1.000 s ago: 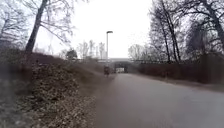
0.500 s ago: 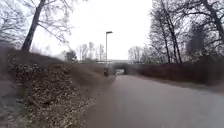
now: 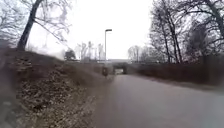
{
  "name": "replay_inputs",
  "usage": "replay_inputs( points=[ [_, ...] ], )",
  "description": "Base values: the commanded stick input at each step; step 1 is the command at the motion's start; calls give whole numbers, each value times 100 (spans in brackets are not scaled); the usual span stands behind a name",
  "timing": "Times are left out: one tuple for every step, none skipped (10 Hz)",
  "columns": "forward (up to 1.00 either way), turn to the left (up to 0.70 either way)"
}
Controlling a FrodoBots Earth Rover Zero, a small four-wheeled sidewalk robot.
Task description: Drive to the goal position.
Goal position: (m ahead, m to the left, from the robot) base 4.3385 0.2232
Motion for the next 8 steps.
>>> replay_inputs(
  points=[
    [70,0],
    [70,0],
    [70,0],
    [70,0],
    [70,0],
    [70,0],
    [70,-4],
    [70,-9]
  ],
)
